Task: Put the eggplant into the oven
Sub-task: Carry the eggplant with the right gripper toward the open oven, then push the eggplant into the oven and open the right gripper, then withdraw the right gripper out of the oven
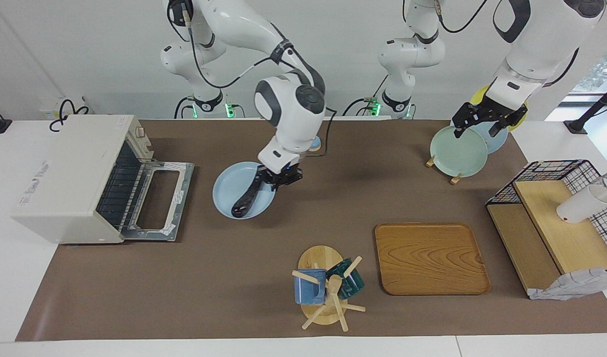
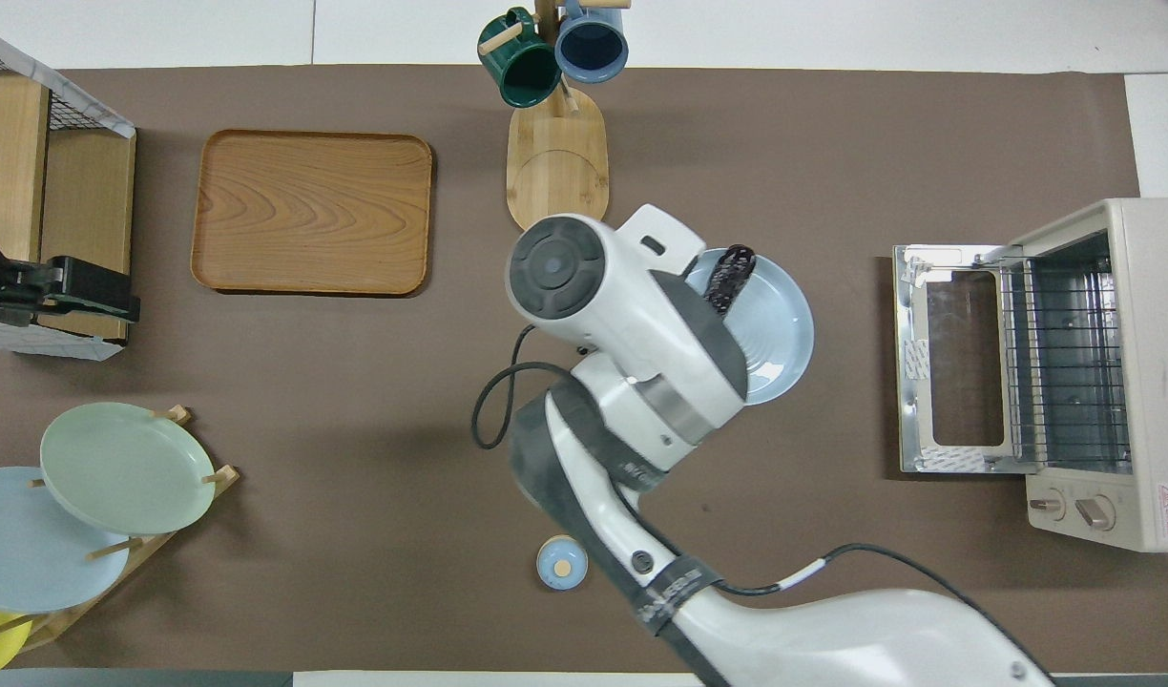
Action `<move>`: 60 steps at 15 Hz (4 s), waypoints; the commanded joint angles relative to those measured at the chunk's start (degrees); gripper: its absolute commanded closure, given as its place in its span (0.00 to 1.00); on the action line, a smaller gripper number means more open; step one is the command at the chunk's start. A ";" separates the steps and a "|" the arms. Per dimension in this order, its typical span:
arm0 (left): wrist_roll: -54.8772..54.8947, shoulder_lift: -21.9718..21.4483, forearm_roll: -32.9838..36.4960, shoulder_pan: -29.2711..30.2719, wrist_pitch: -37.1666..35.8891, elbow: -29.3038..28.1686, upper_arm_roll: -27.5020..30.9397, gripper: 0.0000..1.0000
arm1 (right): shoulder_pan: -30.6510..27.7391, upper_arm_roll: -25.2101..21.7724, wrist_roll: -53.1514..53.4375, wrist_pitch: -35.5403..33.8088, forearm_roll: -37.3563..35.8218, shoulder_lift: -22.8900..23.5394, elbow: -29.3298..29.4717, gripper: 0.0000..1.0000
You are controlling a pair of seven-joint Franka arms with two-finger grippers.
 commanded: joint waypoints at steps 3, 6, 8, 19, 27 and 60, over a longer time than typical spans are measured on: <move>-0.16 -0.51 0.87 0.17 -1.95 0.65 0.24 0.00 | -15.24 0.98 -18.68 2.88 -1.07 -11.97 -13.20 1.00; -0.07 -0.60 0.96 0.43 -1.43 0.47 0.15 0.00 | -21.14 0.98 -24.41 3.58 -0.98 -14.18 -16.54 1.00; 0.02 -0.69 0.96 0.69 -1.08 0.21 0.15 0.00 | -22.20 0.98 -24.59 6.03 -0.98 -16.45 -20.39 1.00; 0.19 -0.69 1.13 0.43 -1.34 -0.05 0.15 0.00 | -31.78 0.98 -33.21 18.96 -0.89 -20.59 -33.94 1.00; 0.19 -0.77 1.13 0.52 -1.34 -0.05 0.15 0.00 | -29.87 1.42 -34.09 14.85 -0.10 -17.97 -26.24 0.50; 0.10 -0.77 1.05 0.52 -1.34 -0.05 0.15 0.00 | -27.21 0.90 -30.64 10.55 -2.65 -11.10 -19.20 1.00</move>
